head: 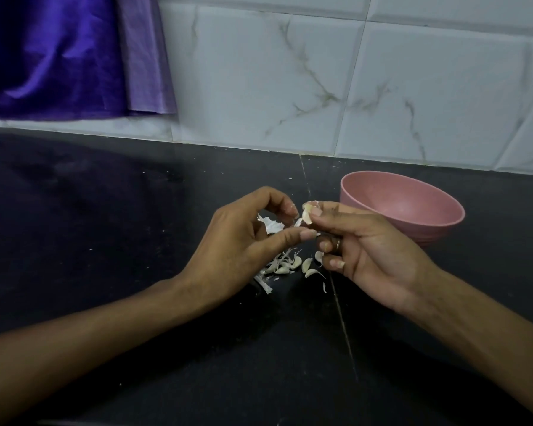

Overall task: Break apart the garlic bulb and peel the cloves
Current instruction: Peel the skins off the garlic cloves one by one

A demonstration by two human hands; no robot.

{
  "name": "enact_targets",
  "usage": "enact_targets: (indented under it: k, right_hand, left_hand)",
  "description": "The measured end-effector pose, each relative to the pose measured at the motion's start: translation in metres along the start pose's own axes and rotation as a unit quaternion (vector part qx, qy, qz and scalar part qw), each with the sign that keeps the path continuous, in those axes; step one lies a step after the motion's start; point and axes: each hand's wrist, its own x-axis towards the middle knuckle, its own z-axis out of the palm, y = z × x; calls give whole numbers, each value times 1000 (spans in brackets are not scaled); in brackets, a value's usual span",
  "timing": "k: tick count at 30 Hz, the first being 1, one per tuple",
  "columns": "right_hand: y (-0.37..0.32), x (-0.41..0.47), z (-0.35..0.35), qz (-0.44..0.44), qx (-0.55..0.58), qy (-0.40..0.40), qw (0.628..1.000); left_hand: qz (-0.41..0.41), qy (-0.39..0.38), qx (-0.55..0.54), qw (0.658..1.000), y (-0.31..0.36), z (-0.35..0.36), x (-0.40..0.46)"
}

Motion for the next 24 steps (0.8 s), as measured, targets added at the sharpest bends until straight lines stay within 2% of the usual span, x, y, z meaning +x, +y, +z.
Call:
enact_targets:
  k: [10, 20, 24]
  right_hand:
    - [1, -1, 0, -16, -26, -27, 999]
    - [6, 1, 1, -17, 34, -14, 999]
    - [3, 2, 1, -22, 53, -4, 998]
  left_hand:
    - [39, 17, 14, 999, -7, 0, 1]
    - [71, 17, 18, 997, -9, -1, 2]
    - [113, 7, 59, 992, -8, 0, 1]
